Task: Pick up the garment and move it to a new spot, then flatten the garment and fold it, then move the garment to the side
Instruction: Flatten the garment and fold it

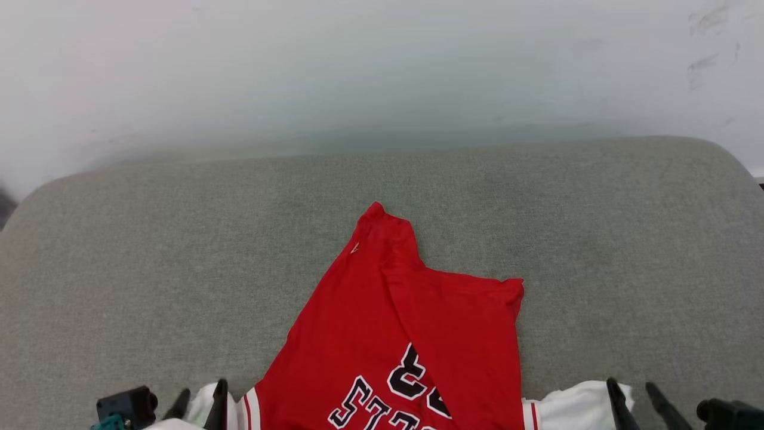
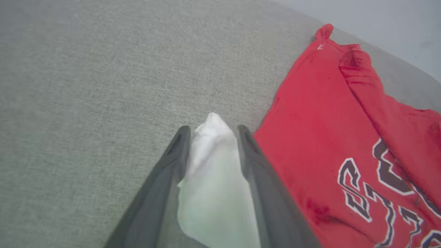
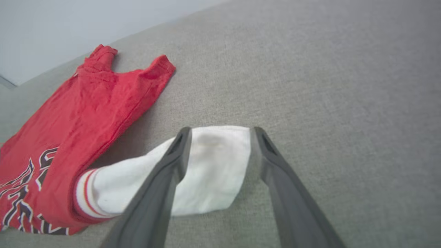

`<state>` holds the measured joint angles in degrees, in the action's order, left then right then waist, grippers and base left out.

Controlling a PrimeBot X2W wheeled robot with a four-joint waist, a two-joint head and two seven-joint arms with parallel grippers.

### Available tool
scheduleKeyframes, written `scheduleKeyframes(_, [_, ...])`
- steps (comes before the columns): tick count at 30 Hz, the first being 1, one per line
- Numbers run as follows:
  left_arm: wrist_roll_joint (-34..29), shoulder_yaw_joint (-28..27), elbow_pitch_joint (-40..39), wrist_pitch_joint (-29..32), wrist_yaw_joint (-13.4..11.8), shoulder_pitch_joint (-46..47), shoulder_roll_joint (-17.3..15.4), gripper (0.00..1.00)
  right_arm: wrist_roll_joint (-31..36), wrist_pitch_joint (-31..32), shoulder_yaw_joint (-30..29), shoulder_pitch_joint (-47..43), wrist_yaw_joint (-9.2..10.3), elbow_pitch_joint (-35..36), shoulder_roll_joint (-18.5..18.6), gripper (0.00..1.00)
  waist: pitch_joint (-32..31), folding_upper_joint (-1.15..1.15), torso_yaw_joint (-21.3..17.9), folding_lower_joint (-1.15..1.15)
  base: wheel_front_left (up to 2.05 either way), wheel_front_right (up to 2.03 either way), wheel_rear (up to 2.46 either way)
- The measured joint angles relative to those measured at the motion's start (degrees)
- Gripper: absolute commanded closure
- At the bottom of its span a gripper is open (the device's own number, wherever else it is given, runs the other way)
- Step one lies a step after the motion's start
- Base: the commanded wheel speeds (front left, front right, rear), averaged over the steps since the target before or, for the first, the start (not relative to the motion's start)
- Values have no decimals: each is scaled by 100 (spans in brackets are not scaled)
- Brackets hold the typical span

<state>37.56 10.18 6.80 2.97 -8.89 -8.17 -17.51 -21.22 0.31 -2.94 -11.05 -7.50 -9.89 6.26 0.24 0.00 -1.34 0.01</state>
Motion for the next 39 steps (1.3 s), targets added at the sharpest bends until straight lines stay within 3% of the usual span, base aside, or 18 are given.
scheduleKeyframes(4, [-242, -34, -316, -360, -78, 45, -47, 0, 52, -348, -15, 12, 0, 442, -7, 0, -99, 0, 4, 0, 0, 0, 0])
scheduleKeyframes(8, [-611, -23, -673, -743, -190, 102, -158, 0, 191, -300, -71, -13, 0, 894, -45, 0, -190, 0, -10, 0, 0, 0, 0])
scheduleKeyframes(14, [-1222, 155, -1190, -1033, -446, 147, -248, 0, 333, 151, -65, -102, 0, 1433, -97, 0, -275, 0, -13, 0, 0, 0, 0])
scheduleKeyframes(22, [-1572, 330, -1633, -1011, -705, 124, -276, 0, 363, 769, -157, -270, -1, 1947, -190, 0, -231, 0, 135, -1, 0, 0, 0])
scheduleKeyframes(26, [-1618, 350, -1724, -1061, -781, 130, -223, 0, 97, 1258, -326, -72, 0, 1716, -156, 0, -166, 0, 285, -1, 0, 0, 0])
scheduleKeyframes(31, [-1668, 472, -1778, -1176, -773, 235, -132, 0, -380, 2135, -280, 708, 0, 914, 360, 0, -32, 0, 541, -1, 0, 0, 0])
scheduleKeyframes(39, [-1716, 669, -1728, -1434, -632, 703, 81, 0, -1028, 3640, 626, 2075, 0, 99, 1188, 0, 515, 0, 938, 0, 0, 0, 0])
